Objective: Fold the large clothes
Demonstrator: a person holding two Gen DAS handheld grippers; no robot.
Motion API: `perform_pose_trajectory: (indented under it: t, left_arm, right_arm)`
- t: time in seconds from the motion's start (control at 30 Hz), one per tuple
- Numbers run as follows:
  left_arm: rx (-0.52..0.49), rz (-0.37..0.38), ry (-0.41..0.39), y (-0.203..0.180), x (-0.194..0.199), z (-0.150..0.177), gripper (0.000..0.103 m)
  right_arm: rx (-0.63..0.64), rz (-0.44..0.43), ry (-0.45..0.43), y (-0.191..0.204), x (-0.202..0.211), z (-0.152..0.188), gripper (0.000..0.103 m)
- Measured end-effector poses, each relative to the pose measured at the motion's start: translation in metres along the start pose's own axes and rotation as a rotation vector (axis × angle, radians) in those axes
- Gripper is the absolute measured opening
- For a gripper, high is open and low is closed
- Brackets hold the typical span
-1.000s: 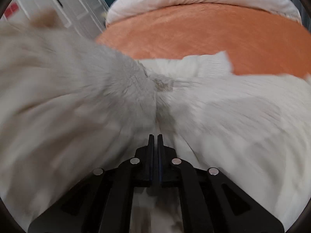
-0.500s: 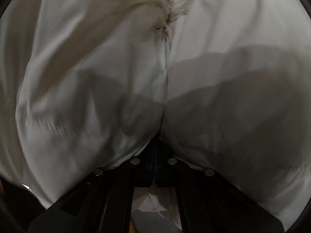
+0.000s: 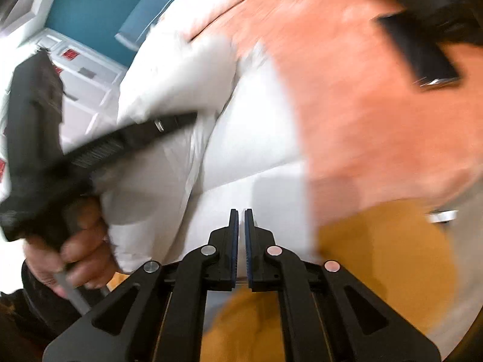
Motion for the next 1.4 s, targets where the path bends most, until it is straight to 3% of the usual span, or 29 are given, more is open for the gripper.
perform_pose_trajectory:
  t: [0.17,0.27,0.37,0.43,0.5,0.57,0.63,0.67,0.73,0.87,1.03,1.1,1.13,1.2,1.23,1.3,1.4]
  left_arm:
    - [-0.032,-0.027,-0.009,-0.014,-0.036,0.009,0.01]
    - [-0.009,-0.037,-0.018,-0.013,-0.049,0.008,0.013]
    - [0.033,0.018,-0.003,-0.007,-0.042,0.003,0.018]
    - [0.112,0.08,-0.005,0.006,-0.017,-0.003,0.022]
    - [0.185,0.131,-0.019,0.019,0.01,-0.008,0.028]
    - [0.247,0.184,-0.056,0.034,0.041,-0.013,0.033]
    - [0.306,0.283,-0.144,0.052,0.082,-0.021,0.064]
    - [0.332,0.336,-0.227,0.063,0.109,-0.025,0.071]
    - [0.319,0.353,-0.313,0.072,0.14,-0.032,0.075]
    - [0.325,0.284,-0.408,0.099,0.187,-0.043,0.075]
    - [0.282,0.029,-0.439,0.14,0.209,-0.019,0.078]
    - [0.305,-0.005,-0.387,0.153,0.194,-0.002,0.078]
    - [0.321,-0.018,-0.357,0.159,0.185,0.006,0.077]
    - [0.351,-0.034,-0.313,0.168,0.17,0.021,0.077]
    - [0.357,-0.043,-0.296,0.171,0.164,0.028,0.077]
    - [0.35,-0.049,-0.261,0.167,0.15,0.035,0.077]
    - [0.318,-0.071,-0.228,0.155,0.133,0.044,0.077]
  right_arm:
    - [0.05,0.059,-0.111,0.003,0.035,-0.013,0.005]
    - [0.076,0.055,-0.155,0.019,0.04,-0.019,0.022]
    - [0.096,0.084,-0.172,0.023,0.053,-0.024,0.024]
    - [0.124,0.094,-0.188,0.032,0.061,-0.019,0.029]
    - [0.151,0.097,-0.206,0.038,0.07,-0.016,0.048]
    - [0.176,0.081,-0.225,0.048,0.075,-0.011,0.056]
    - [0.198,0.045,-0.237,0.062,0.079,-0.011,0.064]
    - [0.21,0.029,-0.241,0.071,0.079,-0.011,0.07]
    - [0.253,-0.002,-0.251,0.092,0.076,-0.012,0.075]
    - [0.31,-0.041,-0.251,0.128,0.065,-0.008,0.085]
    - [0.368,0.003,-0.213,0.156,0.034,0.006,0.088]
    - [0.399,0.061,-0.212,0.159,0.015,0.005,0.086]
    - [0.421,0.097,-0.214,0.16,0.007,0.004,0.07]
    - [0.438,0.175,-0.199,0.153,-0.008,-0.005,0.007]
    - [0.409,0.176,-0.193,0.146,-0.008,-0.01,0.005]
    - [0.298,0.096,-0.208,0.122,0.009,-0.02,0.001]
    - [0.188,0.076,-0.216,0.082,0.029,-0.019,0.001]
Point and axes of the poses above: each gripper's, at about its wrist camera, not at the fingertips, and x roughly against the way its jaws point, y to its left, z to its underside, the point moved 2 cm from there along -x, roughly the way its jaws point, and after that the axes turned 4 degrees about -y, right-handed, at the moved point
